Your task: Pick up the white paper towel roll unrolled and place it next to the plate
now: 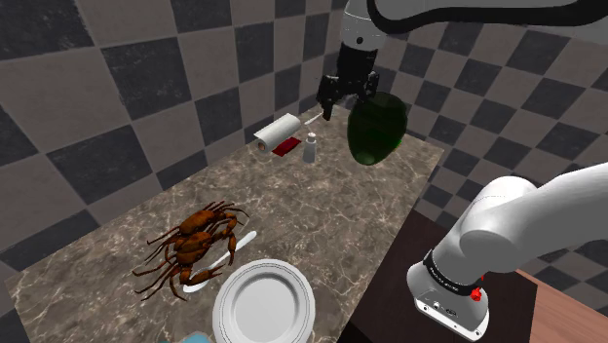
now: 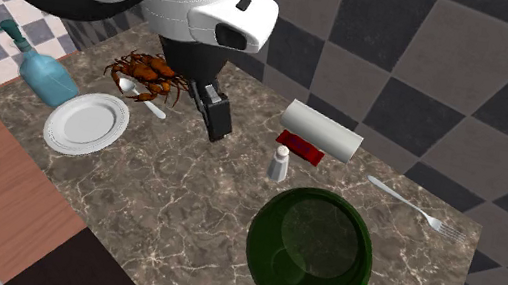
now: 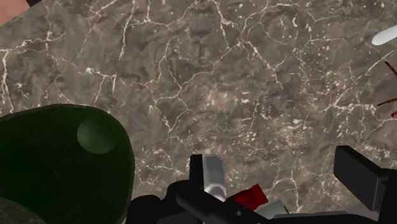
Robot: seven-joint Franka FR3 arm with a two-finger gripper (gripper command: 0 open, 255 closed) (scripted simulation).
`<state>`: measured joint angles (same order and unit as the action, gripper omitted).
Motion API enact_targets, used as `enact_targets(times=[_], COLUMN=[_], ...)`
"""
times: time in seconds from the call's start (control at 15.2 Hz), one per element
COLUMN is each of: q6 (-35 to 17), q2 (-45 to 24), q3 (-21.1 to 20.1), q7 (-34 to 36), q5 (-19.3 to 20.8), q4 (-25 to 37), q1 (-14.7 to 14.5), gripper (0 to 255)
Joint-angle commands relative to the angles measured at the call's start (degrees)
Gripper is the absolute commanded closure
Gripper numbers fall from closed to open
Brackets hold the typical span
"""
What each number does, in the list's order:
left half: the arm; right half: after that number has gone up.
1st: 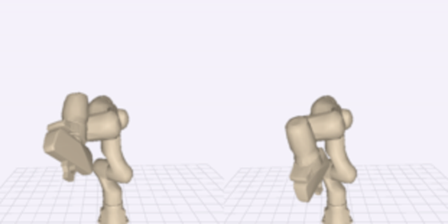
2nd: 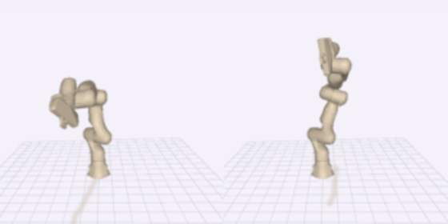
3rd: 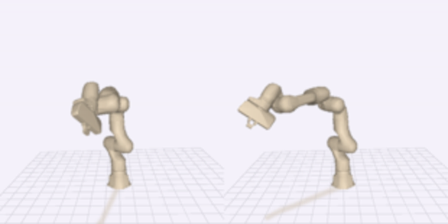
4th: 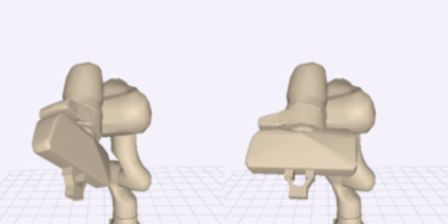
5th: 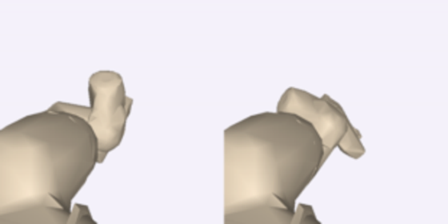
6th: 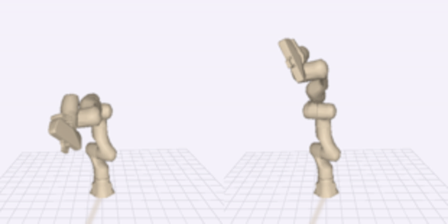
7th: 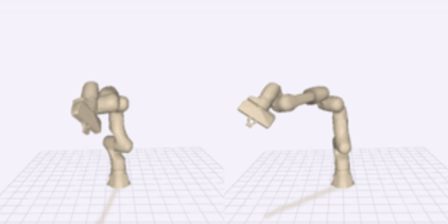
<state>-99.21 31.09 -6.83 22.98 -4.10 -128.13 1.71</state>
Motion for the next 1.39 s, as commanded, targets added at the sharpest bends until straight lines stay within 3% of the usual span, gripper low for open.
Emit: enact_targets(times=[0.0, 0.66, 1.32], q6=[-1.8, -7.6, -5.1], q2=[-4.1, -27.5, -51.7], q3=[-1.9, -7.8, -5.5], q7=[5.0, 29.1, 49.0], q5=[0.3, 6.6, 13.9], q4=[2.0, 16.1, 38.0], q1=[0.9, 4.4, 3.4], gripper=[0, 0, 0])
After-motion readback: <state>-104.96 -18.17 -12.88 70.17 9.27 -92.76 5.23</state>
